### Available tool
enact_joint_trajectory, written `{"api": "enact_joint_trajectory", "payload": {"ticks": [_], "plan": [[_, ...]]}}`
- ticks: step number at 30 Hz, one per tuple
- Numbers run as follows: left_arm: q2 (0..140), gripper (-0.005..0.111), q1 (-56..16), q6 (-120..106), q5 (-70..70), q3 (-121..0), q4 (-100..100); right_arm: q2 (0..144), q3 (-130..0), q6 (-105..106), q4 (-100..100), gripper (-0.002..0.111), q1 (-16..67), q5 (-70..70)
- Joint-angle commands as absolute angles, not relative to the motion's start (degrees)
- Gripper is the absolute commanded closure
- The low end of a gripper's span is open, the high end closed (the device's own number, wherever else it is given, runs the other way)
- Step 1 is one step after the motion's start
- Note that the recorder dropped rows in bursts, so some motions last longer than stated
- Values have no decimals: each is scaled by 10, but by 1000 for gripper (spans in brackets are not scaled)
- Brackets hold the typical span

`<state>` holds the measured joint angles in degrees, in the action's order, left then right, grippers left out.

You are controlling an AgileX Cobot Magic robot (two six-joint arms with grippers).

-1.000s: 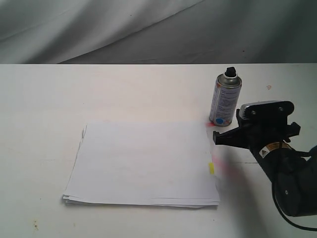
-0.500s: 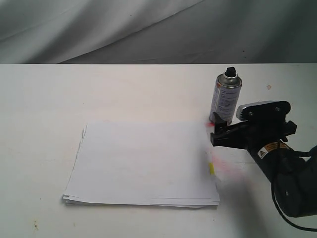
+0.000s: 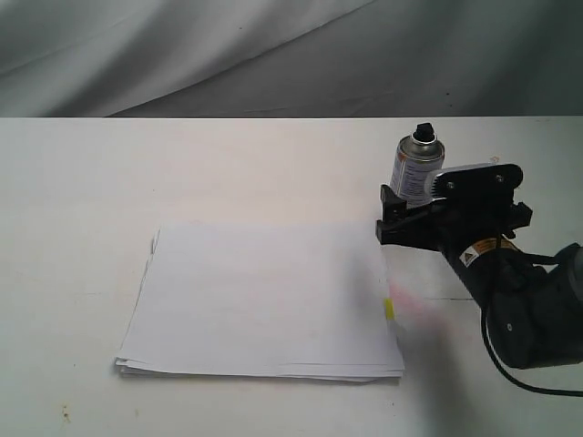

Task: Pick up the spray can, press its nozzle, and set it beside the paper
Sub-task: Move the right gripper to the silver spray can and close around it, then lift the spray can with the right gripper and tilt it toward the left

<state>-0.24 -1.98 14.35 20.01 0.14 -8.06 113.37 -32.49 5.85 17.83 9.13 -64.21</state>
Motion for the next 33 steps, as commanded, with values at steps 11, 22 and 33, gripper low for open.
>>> {"api": "enact_joint_trajectory", "payload": {"ticks": [11,22,33], "plan": [[0,107,-23,146,199,0,-83,1211,-394,58,166,14,51,-639],[0,107,-23,146,199,0,-83,1280,-477,58,156,14,51,-623],[0,107,-23,146,199,0,-83,1283,-481,58,158,27,51,-623]]}}
